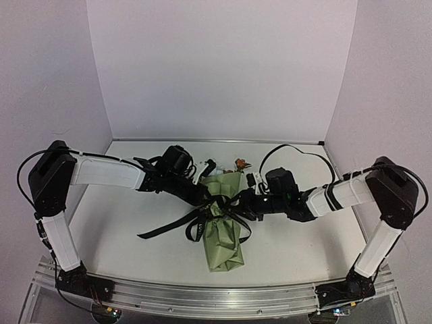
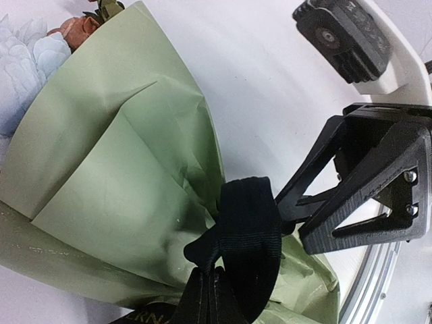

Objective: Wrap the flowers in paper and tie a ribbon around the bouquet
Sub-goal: Cross the half-tied ribbon over the folded bouquet, then adjust the half-tied ribbon on the folded bouquet.

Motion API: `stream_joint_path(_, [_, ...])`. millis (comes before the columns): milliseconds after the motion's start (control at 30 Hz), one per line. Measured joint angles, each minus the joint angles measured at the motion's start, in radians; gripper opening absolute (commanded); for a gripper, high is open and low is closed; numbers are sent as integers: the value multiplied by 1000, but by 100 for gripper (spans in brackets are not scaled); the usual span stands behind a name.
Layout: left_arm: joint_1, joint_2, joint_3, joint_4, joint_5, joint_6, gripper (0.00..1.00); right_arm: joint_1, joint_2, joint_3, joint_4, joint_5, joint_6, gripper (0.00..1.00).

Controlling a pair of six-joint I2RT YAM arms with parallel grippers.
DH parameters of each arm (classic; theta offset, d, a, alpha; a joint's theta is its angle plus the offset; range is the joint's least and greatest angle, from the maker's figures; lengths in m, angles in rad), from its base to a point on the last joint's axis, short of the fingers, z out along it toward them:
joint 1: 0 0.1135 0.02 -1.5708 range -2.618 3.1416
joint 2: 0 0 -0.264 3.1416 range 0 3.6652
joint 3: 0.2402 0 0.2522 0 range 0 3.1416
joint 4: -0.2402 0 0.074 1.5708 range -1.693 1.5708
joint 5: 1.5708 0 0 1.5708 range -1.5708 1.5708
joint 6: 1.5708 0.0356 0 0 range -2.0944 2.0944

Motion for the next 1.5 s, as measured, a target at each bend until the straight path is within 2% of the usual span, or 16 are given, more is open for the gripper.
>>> stream_joint_path(300, [0,0,0,-1,4,6,0,29,-168,30,-299,150,-47,42])
stream_joint_path(467, [0,0,0,-1,12,30,0,67,-154,111,-385,173,63,42])
stream_joint_path(867, [-11,-9,-42,7,15,84,0,97,-39,236,-463,285,282,40])
stream_joint_path(1233, [-25,-16,-52,28,6,108,0,102,17,280,-470,323,353,29])
stream_joint_path(1500, [-26,-16,-52,29,4,109,0,102,45,310,-468,322,382,3])
